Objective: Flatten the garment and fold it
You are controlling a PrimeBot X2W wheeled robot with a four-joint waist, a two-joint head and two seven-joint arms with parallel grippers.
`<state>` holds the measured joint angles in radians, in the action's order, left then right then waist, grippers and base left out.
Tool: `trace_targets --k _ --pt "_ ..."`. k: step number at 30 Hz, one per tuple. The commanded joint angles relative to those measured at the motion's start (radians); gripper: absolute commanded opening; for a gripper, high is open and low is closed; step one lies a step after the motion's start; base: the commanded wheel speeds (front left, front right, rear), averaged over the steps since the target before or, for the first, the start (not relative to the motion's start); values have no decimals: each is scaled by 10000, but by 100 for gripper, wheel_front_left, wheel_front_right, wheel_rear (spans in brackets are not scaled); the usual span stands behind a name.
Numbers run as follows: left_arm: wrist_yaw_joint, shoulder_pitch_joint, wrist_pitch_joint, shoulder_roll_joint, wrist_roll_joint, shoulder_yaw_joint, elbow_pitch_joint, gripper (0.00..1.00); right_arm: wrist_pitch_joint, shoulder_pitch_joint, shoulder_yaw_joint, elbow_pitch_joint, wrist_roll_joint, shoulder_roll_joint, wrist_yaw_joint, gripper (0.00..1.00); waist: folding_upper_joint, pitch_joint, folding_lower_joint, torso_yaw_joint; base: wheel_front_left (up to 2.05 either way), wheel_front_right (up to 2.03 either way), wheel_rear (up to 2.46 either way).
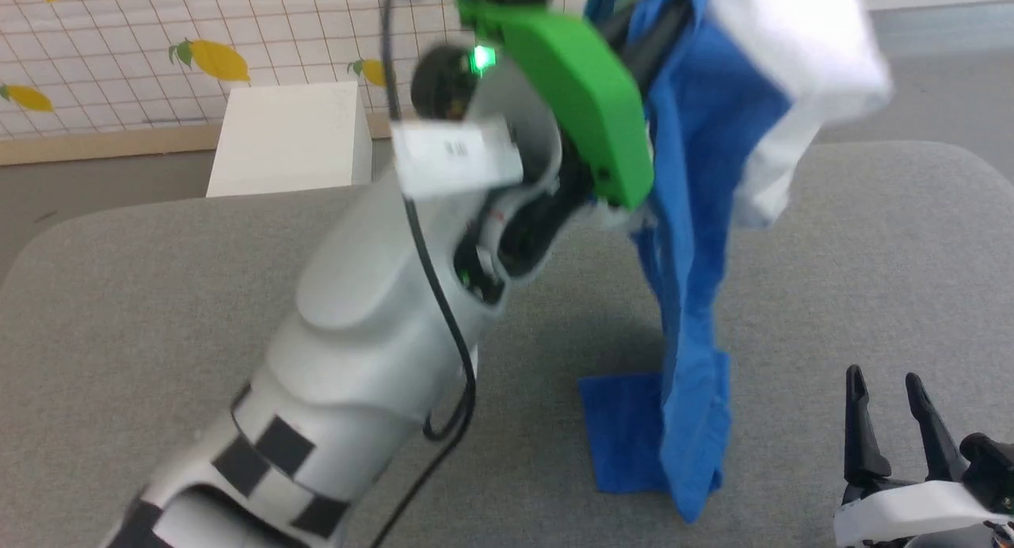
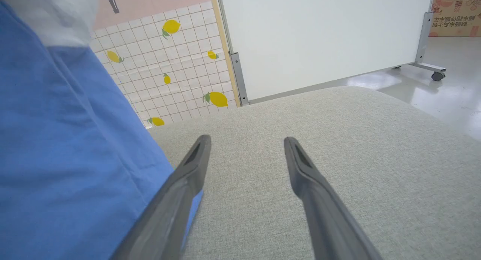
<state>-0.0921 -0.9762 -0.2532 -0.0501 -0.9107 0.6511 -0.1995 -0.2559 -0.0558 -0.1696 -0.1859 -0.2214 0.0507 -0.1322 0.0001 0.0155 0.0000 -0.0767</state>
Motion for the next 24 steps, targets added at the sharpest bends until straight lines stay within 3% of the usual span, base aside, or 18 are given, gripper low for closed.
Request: trace_targets --k 1,10,20,21,22,24 --pt "-47 482 285 -2 21 152 -166 0 -59 191 -29 29 -73 -5 15 100 -1 155 0 -8 0 0 0" --pt "-143 3236 1138 -166 345 1584 -2844 0 -59 382 22 12 -28 -5 15 100 -1 467 0 -41 0 0 0" --pt "-173 3886 731 -174 281 2111 -5560 0 -59 549 90 -88 6 -5 15 100 -1 767 0 -48 0 0 0" --pt "-182 3821 841 -163 321 2116 -5670 32 -59 554 81 -94 5 -5 15 100 -1 771 0 -33 0 0 0" --pt "-201 3733 993 -149 352 2100 -5785 100 -59 552 60 -102 5 -5 15 100 -1 763 0 -3 0 0 0" --pt "-189 3561 1238 -121 402 2094 -5909 100 -59 529 8 -127 11 -5 15 100 -1 720 0 79 0 0 0"
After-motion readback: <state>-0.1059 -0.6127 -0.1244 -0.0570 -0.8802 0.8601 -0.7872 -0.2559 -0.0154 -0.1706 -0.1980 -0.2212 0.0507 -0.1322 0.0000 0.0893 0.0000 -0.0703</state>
